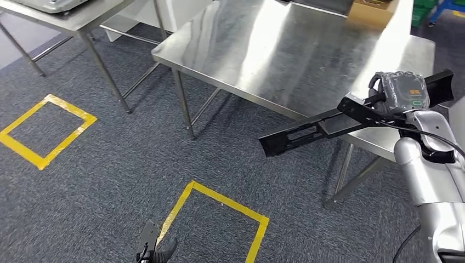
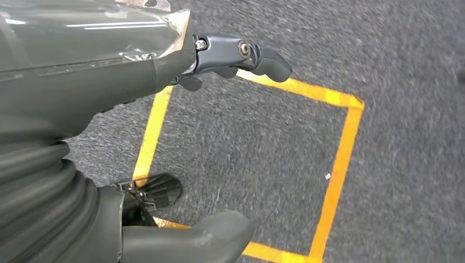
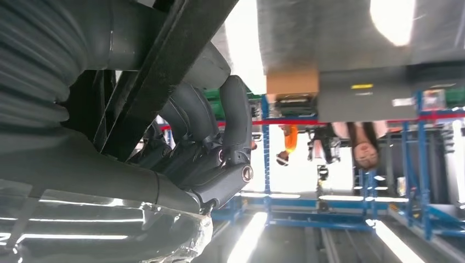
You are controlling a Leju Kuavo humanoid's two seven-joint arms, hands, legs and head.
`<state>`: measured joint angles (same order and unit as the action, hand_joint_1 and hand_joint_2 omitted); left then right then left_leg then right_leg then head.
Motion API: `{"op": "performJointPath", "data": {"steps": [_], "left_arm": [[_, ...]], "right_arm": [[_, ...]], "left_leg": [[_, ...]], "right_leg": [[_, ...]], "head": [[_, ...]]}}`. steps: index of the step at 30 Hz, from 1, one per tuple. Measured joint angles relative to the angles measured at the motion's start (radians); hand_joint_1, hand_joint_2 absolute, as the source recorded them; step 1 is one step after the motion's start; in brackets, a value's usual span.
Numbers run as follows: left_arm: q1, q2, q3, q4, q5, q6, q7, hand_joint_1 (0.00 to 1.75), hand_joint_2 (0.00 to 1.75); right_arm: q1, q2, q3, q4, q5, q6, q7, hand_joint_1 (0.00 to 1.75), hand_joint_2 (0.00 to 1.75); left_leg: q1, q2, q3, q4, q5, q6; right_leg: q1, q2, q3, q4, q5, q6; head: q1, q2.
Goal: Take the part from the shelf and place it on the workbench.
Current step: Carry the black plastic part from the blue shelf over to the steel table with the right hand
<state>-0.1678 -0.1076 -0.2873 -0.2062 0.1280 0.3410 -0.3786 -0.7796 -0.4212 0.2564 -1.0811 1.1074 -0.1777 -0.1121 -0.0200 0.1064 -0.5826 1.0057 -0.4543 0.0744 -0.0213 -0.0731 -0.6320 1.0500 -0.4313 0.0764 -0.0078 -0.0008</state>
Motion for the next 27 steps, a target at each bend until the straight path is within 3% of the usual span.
{"op": "performJointPath", "data": {"steps": [1,2,3,4,6,8,10,11,12,14,16,18,20,22,25,26,27], "left_arm": [[0.001,0.000,0.000,0.000,0.000,0.000,-0.002,0.00,1.75],[0.003,0.000,0.000,0.001,0.001,0.001,-0.003,0.00,1.75],[0.005,-0.001,0.000,0.001,0.001,0.001,-0.005,0.00,1.75],[0.006,-0.001,0.000,0.001,0.001,0.002,-0.006,0.00,1.75],[0.008,0.000,0.000,0.001,0.001,0.002,-0.007,0.00,1.75],[0.015,0.000,0.000,0.002,0.004,0.003,-0.005,0.00,1.75],[0.022,0.002,0.001,0.004,0.007,0.000,-0.002,0.00,1.75],[0.023,0.002,0.001,0.004,0.008,-0.002,0.000,0.00,1.75],[0.024,0.003,0.002,0.005,0.010,-0.007,0.001,0.00,1.75],[0.025,0.005,0.005,0.005,0.015,-0.014,0.004,0.00,1.75],[0.026,0.007,0.008,0.005,0.018,-0.018,0.009,0.00,1.75],[0.029,0.008,0.010,0.005,0.019,-0.019,0.013,0.00,1.75],[0.031,0.008,0.012,0.006,0.019,-0.022,0.015,0.00,1.75],[0.032,0.009,0.013,0.006,0.019,-0.023,0.015,0.00,1.75],[0.034,0.009,0.015,0.006,0.019,-0.025,0.018,0.00,1.75],[0.035,0.009,0.015,0.006,0.018,-0.026,0.019,0.00,1.75],[0.036,0.009,0.015,0.006,0.018,-0.026,0.021,0.00,1.75]], "right_arm": [[-0.004,0.003,0.004,0.005,0.000,-0.002,-0.001,1.52,1.75],[-0.008,0.006,0.007,0.010,0.001,-0.005,0.000,1.52,1.75],[-0.008,0.008,0.010,0.016,0.004,-0.010,0.000,1.52,1.75],[-0.008,0.009,0.013,0.021,0.006,-0.016,0.001,1.52,1.75],[-0.011,0.012,0.018,0.029,0.010,-0.029,0.002,1.52,1.75],[-0.014,0.021,0.025,0.036,0.010,-0.038,0.003,1.52,1.75],[-0.014,0.032,0.034,0.045,0.009,-0.041,0.004,1.52,1.75],[-0.014,0.036,0.038,0.049,0.009,-0.042,0.004,1.52,1.75],[-0.015,0.038,0.041,0.054,0.010,-0.042,0.006,1.52,1.75],[-0.020,0.044,0.046,0.062,0.012,-0.042,0.010,1.52,1.75],[-0.030,0.049,0.050,0.068,0.015,-0.043,0.015,1.52,1.75],[-0.037,0.055,0.053,0.074,0.019,-0.044,0.018,1.52,1.75],[-0.038,0.060,0.058,0.080,0.023,-0.045,0.019,1.52,1.75],[-0.038,0.065,0.065,0.086,0.025,-0.045,0.020,1.52,1.75],[-0.039,0.072,0.073,0.096,0.029,-0.045,0.021,1.52,1.75],[-0.040,0.074,0.075,0.100,0.031,-0.044,0.021,1.52,1.75],[-0.041,0.075,0.078,0.104,0.033,-0.044,0.021,1.52,1.75]], "left_leg": [[-0.004,0.011,-0.003,0.007,-0.003,-0.005],[-0.007,0.022,-0.005,0.012,-0.005,-0.008],[-0.007,0.033,-0.006,0.015,-0.006,-0.010],[-0.004,0.028,-0.008,0.020,-0.011,-0.014],[0.007,-0.028,-0.024,0.061,-0.046,-0.027],[0.019,-0.092,-0.070,0.174,-0.114,-0.041],[0.026,-0.106,-0.115,0.279,-0.154,-0.051],[0.030,-0.106,-0.117,0.287,-0.148,-0.053],[0.034,-0.106,-0.101,0.256,-0.123,-0.054],[0.042,-0.113,-0.035,0.129,-0.061,-0.060],[0.043,-0.125,0.003,0.042,-0.032,-0.064],[0.034,-0.129,-0.001,0.031,-0.027,-0.055],[0.029,-0.125,-0.004,0.024,-0.013,-0.034],[0.026,-0.121,-0.010,0.016,0.001,-0.014],[0.015,-0.115,-0.026,0.017,0.012,0.001],[0.010,-0.114,-0.030,0.017,0.016,0.004],[0.005,-0.113,-0.032,0.017,0.018,0.006]], "right_leg": [[0.003,-0.014,0.014,-0.026,0.002,-0.006],[0.007,-0.011,0.016,-0.031,0.000,-0.014],[0.004,0.003,0.012,-0.031,0.003,-0.020],[-0.001,0.013,0.010,-0.031,0.006,-0.025],[-0.009,0.032,0.006,-0.033,0.013,-0.038],[-0.013,0.049,0.002,-0.033,0.018,-0.048],[-0.013,0.066,-0.003,-0.033,0.021,-0.051],[-0.015,0.074,-0.004,-0.033,0.023,-0.050],[-0.016,0.080,-0.005,-0.033,0.025,-0.049],[-0.020,0.090,-0.006,-0.033,0.029,-0.041],[-0.015,0.099,-0.012,-0.032,0.037,-0.028],[-0.010,0.103,-0.018,-0.038,0.049,-0.011],[-0.012,0.098,-0.029,-0.036,0.047,0.000],[-0.014,0.086,-0.062,0.034,0.002,-0.006],[-0.008,0.081,-0.135,0.235,-0.088,-0.014],[-0.004,0.081,-0.136,0.257,-0.096,-0.012],[0.002,0.081,-0.112,0.232,-0.089,-0.010]], "head": [[0.000,0.000],[0.000,0.000],[-0.001,0.000],[0.000,0.000],[-0.001,0.000],[-0.004,0.000],[-0.004,0.000],[-0.004,0.000],[-0.004,0.000],[-0.004,0.000],[-0.004,0.000],[-0.005,0.000],[-0.005,0.000],[-0.003,0.000],[-0.002,0.000],[-0.002,0.000],[-0.002,0.000]]}}
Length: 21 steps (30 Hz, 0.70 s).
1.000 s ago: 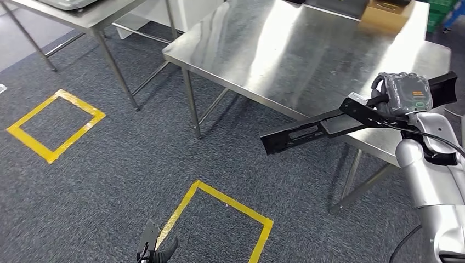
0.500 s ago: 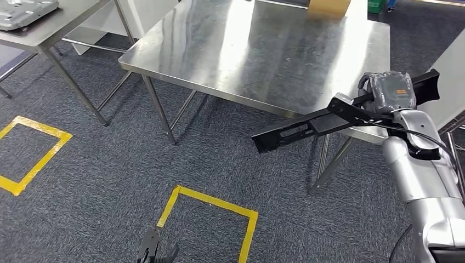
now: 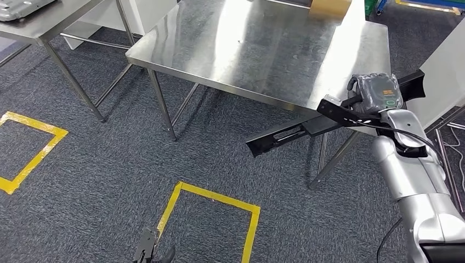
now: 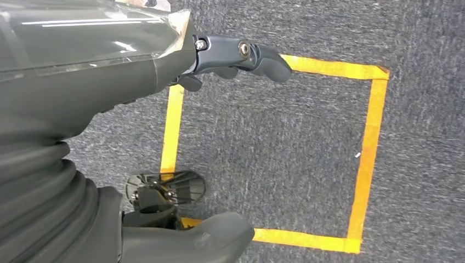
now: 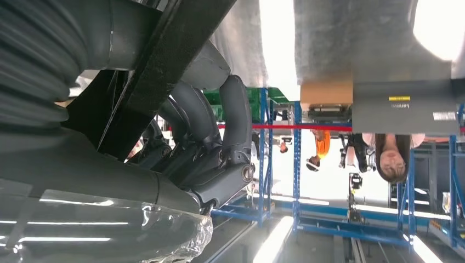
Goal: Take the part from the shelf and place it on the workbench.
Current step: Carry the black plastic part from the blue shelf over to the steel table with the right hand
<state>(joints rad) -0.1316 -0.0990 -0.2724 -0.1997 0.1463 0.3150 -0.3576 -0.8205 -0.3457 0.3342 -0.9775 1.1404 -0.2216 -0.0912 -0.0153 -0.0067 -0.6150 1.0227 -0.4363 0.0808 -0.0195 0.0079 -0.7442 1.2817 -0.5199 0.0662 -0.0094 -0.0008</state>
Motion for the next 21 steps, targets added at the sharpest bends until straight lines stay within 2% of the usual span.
{"op": "performJointPath", "data": {"steps": [1,3,4,5,6,7,9,10,12,13,15,21], "left_arm": [[0.000,0.000,0.000,0.000,0.000,0.000,0.001,0.00,1.75],[0.001,-0.003,0.000,0.000,0.000,0.000,0.003,0.00,1.75],[0.001,-0.004,0.001,0.000,0.000,-0.001,0.005,0.00,1.75],[0.002,-0.005,0.001,0.000,-0.001,-0.002,0.006,0.00,1.75],[0.003,-0.006,0.001,0.001,-0.002,-0.004,0.008,0.00,1.75],[0.004,-0.005,0.001,0.001,-0.003,-0.007,0.009,0.00,1.75],[0.005,-0.005,0.001,0.001,-0.006,-0.010,0.011,0.00,1.75],[0.005,-0.004,0.001,0.002,-0.008,-0.011,0.014,0.00,1.75],[0.004,-0.003,0.001,0.002,-0.011,-0.012,0.018,0.00,1.75],[0.003,-0.003,0.001,0.002,-0.012,-0.012,0.020,0.00,1.75],[0.004,-0.003,0.001,0.003,-0.015,-0.013,0.022,0.00,1.75],[0.004,-0.004,0.001,0.003,-0.018,-0.013,0.023,0.00,1.75]], "right_arm": [[-0.003,0.002,0.002,0.003,0.001,0.000,0.000,1.52,1.75],[-0.013,0.005,0.006,0.007,0.003,0.000,0.000,1.52,1.75],[-0.021,0.007,0.008,0.008,0.005,0.001,0.000,1.52,1.75],[-0.028,0.009,0.009,0.010,0.006,0.001,0.000,1.52,1.75],[-0.034,0.010,0.011,0.012,0.008,0.002,0.000,1.52,1.75],[-0.039,0.011,0.012,0.014,0.010,0.003,0.001,1.52,1.75],[-0.047,0.012,0.015,0.019,0.012,0.006,0.001,1.52,1.75],[-0.050,0.013,0.016,0.021,0.013,0.007,0.001,1.52,1.75],[-0.054,0.015,0.019,0.025,0.016,0.008,0.003,1.52,1.75],[-0.054,0.015,0.021,0.027,0.018,0.008,0.004,1.52,1.75],[-0.052,0.015,0.022,0.030,0.020,0.008,0.007,1.52,1.75],[-0.050,0.014,0.022,0.032,0.021,0.008,0.010,1.52,1.75]], "left_leg": [[-0.005,0.001,-0.001,0.000,0.002,0.001],[-0.013,0.003,-0.004,0.001,0.005,0.001],[-0.016,0.004,-0.007,0.002,0.007,-0.001],[-0.017,0.006,-0.010,0.003,0.009,-0.003],[-0.018,0.007,-0.013,0.003,0.012,-0.007],[-0.018,0.008,-0.015,0.005,0.012,-0.010],[-0.016,0.005,-0.018,0.007,0.010,-0.026],[-0.016,0.003,-0.018,0.007,0.007,-0.025],[-0.014,0.002,-0.017,0.000,0.015,-0.017],[-0.015,0.002,-0.019,0.003,0.014,-0.009],[-0.014,0.002,-0.023,0.003,0.020,-0.015],[-0.013,0.003,-0.025,0.003,0.024,-0.015]], "right_leg": [[0.006,0.000,0.042,-0.062,0.018,0.000],[0.022,-0.006,0.128,-0.204,0.048,-0.016],[0.029,-0.009,0.153,-0.246,0.056,-0.027],[0.033,-0.012,0.163,-0.265,0.058,-0.036],[0.035,-0.013,0.165,-0.267,0.062,-0.041],[0.027,-0.012,0.165,-0.272,0.067,-0.046],[0.018,-0.012,0.164,-0.278,0.073,-0.052],[0.013,-0.011,0.162,-0.278,0.074,-0.053],[0.021,-0.008,0.153,-0.270,0.070,-0.050],[0.020,-0.007,0.150,-0.269,0.072,-0.049],[0.020,-0.007,0.146,-0.268,0.075,-0.050],[0.021,-0.007,0.144,-0.268,0.078,-0.049]], "head": [[0.000,0.000],[-0.002,0.000],[-0.003,0.000],[-0.004,0.000],[-0.005,0.000],[-0.005,0.000],[-0.006,0.000],[-0.006,0.000],[-0.005,0.000],[-0.003,0.000],[-0.003,0.000],[-0.004,0.000]]}}
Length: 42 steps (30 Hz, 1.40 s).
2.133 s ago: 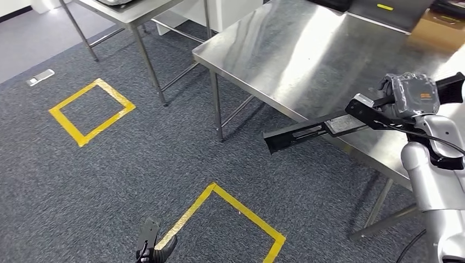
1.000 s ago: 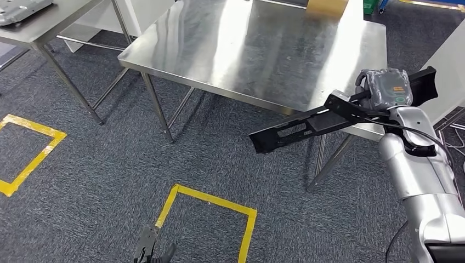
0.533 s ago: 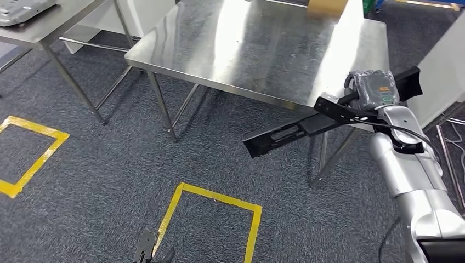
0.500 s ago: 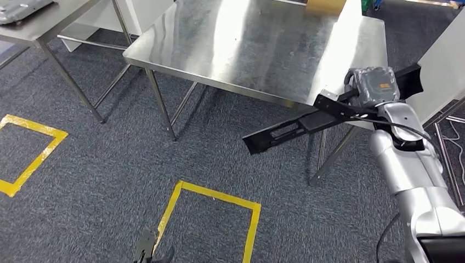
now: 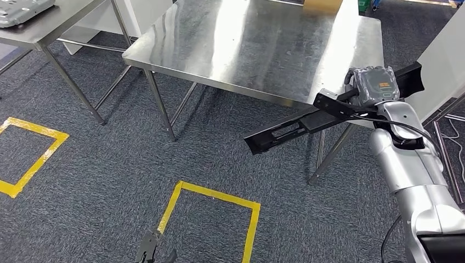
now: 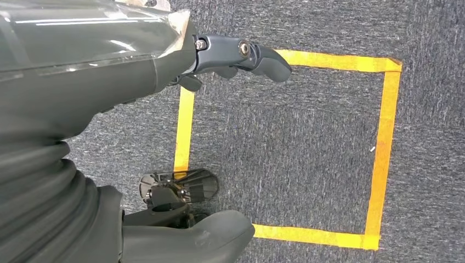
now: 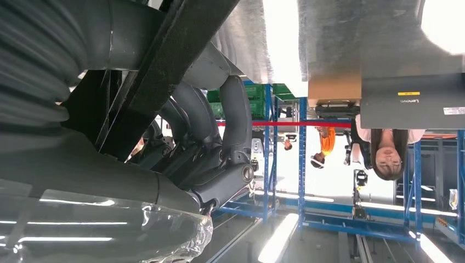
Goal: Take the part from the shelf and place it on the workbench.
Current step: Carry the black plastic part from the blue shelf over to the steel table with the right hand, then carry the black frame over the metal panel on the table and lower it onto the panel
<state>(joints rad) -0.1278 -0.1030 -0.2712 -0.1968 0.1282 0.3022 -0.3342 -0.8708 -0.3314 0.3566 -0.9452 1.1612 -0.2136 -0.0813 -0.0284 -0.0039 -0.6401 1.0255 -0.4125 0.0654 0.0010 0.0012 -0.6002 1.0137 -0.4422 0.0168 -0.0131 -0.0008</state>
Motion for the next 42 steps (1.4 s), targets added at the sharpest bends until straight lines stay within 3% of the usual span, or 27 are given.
{"op": "performJointPath", "data": {"steps": [27,30,32,34,37,39,40,42], "left_arm": [[0.000,0.000,0.000,0.000,-0.014,-0.001,-0.003,0.00,1.75],[0.000,0.001,0.000,0.000,-0.014,-0.005,-0.004,0.00,1.75],[0.000,0.000,0.000,0.000,-0.015,-0.009,-0.006,0.00,1.75],[0.000,-0.001,0.000,0.000,-0.016,-0.010,-0.009,0.00,1.75],[0.001,-0.003,0.000,0.000,-0.017,-0.011,-0.011,0.00,1.75],[0.002,-0.004,0.000,0.000,-0.017,-0.011,-0.011,0.00,1.75],[0.002,-0.005,0.000,0.000,-0.018,-0.011,-0.011,0.00,1.75],[0.002,-0.006,0.001,0.000,-0.018,-0.011,-0.012,0.00,1.75]], "right_arm": [[0.016,-0.010,-0.001,0.000,0.009,0.010,0.006,1.52,1.75],[0.019,-0.013,-0.001,-0.001,0.010,0.012,0.006,1.52,1.75],[0.020,-0.017,-0.002,-0.005,0.010,0.013,0.007,1.52,1.75],[0.021,-0.022,-0.004,-0.009,0.010,0.014,0.007,1.52,1.75],[0.023,-0.029,-0.004,-0.011,0.011,0.016,0.007,1.52,1.75],[0.031,-0.032,-0.004,-0.012,0.012,0.017,0.007,1.52,1.75],[0.034,-0.033,-0.004,-0.012,0.013,0.017,0.007,1.52,1.75],[0.035,-0.036,-0.005,-0.014,0.013,0.018,0.007,1.52,1.75]], "left_leg": [[-0.003,-0.001,-0.002,0.002,0.000,0.001],[-0.006,-0.001,-0.003,0.000,0.000,0.008],[-0.005,0.000,0.002,-0.010,0.001,0.020],[0.001,0.001,0.010,-0.019,0.005,0.031],[0.005,0.003,0.009,-0.021,0.011,0.033],[0.008,0.004,0.007,-0.020,0.011,0.030],[0.011,0.004,0.007,-0.019,0.011,0.026],[0.018,0.005,0.008,-0.015,0.007,0.013]], "right_leg": [[-0.004,0.000,0.000,0.000,0.003,0.005],[-0.005,0.000,0.000,0.002,0.008,0.011],[-0.003,0.001,-0.002,0.010,0.013,0.022],[-0.002,0.001,-0.019,0.047,-0.011,0.022],[-0.008,0.001,-0.094,0.215,-0.098,0.016],[-0.015,0.001,-0.124,0.286,-0.126,0.029],[-0.020,0.000,-0.113,0.267,-0.117,0.039],[-0.030,-0.003,-0.046,0.129,-0.064,0.067]], "head": [[0.000,0.000],[0.000,0.000],[0.000,0.000],[0.001,0.000],[0.003,0.000],[0.003,0.000],[0.003,0.000],[0.004,0.000]]}}
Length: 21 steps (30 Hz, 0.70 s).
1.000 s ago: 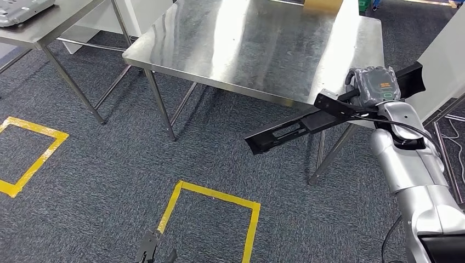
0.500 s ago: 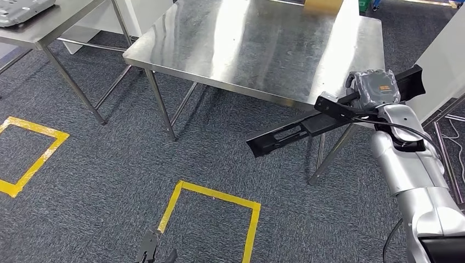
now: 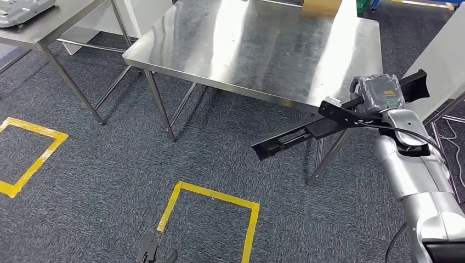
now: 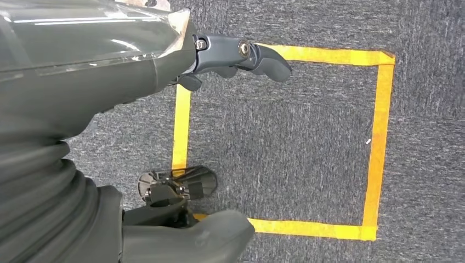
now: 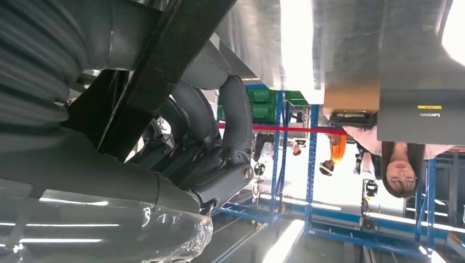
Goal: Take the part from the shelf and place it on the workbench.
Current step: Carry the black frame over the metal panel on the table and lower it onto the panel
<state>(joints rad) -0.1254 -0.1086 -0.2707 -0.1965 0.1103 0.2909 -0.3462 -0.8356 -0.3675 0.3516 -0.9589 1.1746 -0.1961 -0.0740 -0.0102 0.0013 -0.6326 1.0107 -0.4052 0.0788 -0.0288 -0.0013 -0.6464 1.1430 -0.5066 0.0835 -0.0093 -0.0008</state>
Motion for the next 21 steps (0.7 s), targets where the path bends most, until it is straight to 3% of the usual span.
{"op": "performJointPath", "data": {"steps": [1,2,5,7,8,11,12,13,14,16,17,18,21], "left_arm": [[0.000,0.000,0.000,0.000,0.000,0.000,-0.001,0.00,1.75],[0.000,0.000,0.000,0.000,-0.001,0.000,-0.001,0.00,1.75],[0.001,0.000,0.000,0.000,-0.004,0.000,-0.003,0.00,1.75],[0.001,0.001,0.000,0.000,-0.004,0.001,-0.003,0.00,1.75],[0.001,0.002,0.000,0.000,-0.005,0.001,-0.004,0.00,1.75],[0.002,0.001,0.000,0.000,-0.005,0.001,-0.004,0.00,1.75],[0.003,0.002,0.000,0.000,-0.005,0.001,-0.004,0.00,1.75],[0.003,0.002,0.000,0.000,-0.005,0.001,-0.004,0.00,1.75],[0.003,0.002,0.000,0.000,-0.006,0.001,-0.004,0.00,1.75],[0.003,0.003,0.000,0.000,-0.006,0.001,-0.004,0.00,1.75],[0.003,0.004,0.000,0.001,-0.006,0.001,-0.004,0.00,1.75],[0.003,0.004,0.000,0.001,-0.007,0.001,-0.004,0.00,1.75],[0.004,0.003,0.000,0.001,-0.007,0.003,-0.004,0.00,1.75]], "right_arm": [[0.000,-0.001,0.000,-0.001,0.000,0.001,0.000,1.52,1.75],[-0.001,-0.002,0.000,-0.003,0.001,0.001,0.000,1.52,1.75],[0.001,-0.004,-0.001,-0.003,0.002,0.004,0.000,1.52,1.75],[0.002,-0.004,-0.002,-0.006,0.003,0.004,0.000,1.52,1.75],[0.001,-0.004,-0.002,-0.008,0.003,0.004,0.000,1.52,1.75],[0.000,-0.003,-0.003,-0.010,0.003,0.005,0.000,1.52,1.75],[0.001,-0.002,-0.003,-0.010,0.003,0.006,0.000,1.52,1.75],[0.001,-0.002,-0.003,-0.010,0.003,0.006,0.000,1.52,1.75],[0.001,-0.001,-0.003,-0.010,0.004,0.006,0.000,1.52,1.75],[0.001,-0.001,-0.003,-0.011,0.004,0.008,0.000,1.52,1.75],[-0.001,-0.001,-0.003,-0.011,0.005,0.009,0.000,1.52,1.75],[-0.001,-0.001,-0.003,-0.012,0.005,0.010,0.000,1.52,1.75],[-0.001,-0.002,-0.004,-0.013,0.007,0.014,0.000,1.52,1.75]], "left_leg": [[0.002,0.001,0.000,0.003,-0.002,-0.008],[0.003,0.001,-0.002,0.005,-0.004,-0.016],[0.002,0.002,-0.005,0.014,-0.006,-0.037],[0.005,0.001,-0.016,0.039,-0.019,-0.048],[0.007,0.001,-0.037,0.077,-0.037,-0.055],[0.013,0.001,-0.154,0.266,-0.106,-0.066],[0.013,0.001,-0.182,0.296,-0.109,-0.066],[0.013,0.001,-0.189,0.284,-0.092,-0.063],[0.012,0.000,-0.176,0.235,-0.058,-0.058],[0.008,-0.003,-0.121,0.094,0.027,-0.042],[0.004,-0.006,-0.099,0.043,0.052,-0.035],[0.001,-0.007,-0.085,0.013,0.063,-0.029],[-0.003,-0.007,-0.061,-0.009,0.056,-0.015]], "right_leg": [[-0.001,-0.002,0.029,-0.066,0.016,0.004],[0.001,-0.004,0.050,-0.112,0.027,0.000],[0.006,-0.001,0.064,-0.132,0.037,-0.038],[-0.001,0.002,0.074,-0.132,0.041,-0.050],[-0.003,0.003,0.080,-0.132,0.039,-0.054],[0.001,0.006,0.094,-0.132,0.026,-0.069],[0.003,0.008,0.100,-0.132,0.021,-0.072],[0.004,0.011,0.107,-0.132,0.014,-0.073],[0.005,0.013,0.117,-0.132,0.006,-0.071],[0.008,0.015,0.139,-0.134,-0.012,-0.067],[0.010,0.017,0.147,-0.138,-0.020,-0.063],[0.012,0.018,0.155,-0.141,-0.025,-0.058],[0.019,0.020,0.163,-0.133,-0.023,-0.041]], "head": [[0.000,0.000],[0.001,0.000],[-0.002,0.000],[-0.002,0.000],[-0.003,0.000],[-0.004,0.000],[-0.004,0.000],[-0.004,0.000],[-0.005,0.000],[-0.003,0.000],[-0.003,0.000],[-0.002,0.000],[-0.002,0.000]]}}
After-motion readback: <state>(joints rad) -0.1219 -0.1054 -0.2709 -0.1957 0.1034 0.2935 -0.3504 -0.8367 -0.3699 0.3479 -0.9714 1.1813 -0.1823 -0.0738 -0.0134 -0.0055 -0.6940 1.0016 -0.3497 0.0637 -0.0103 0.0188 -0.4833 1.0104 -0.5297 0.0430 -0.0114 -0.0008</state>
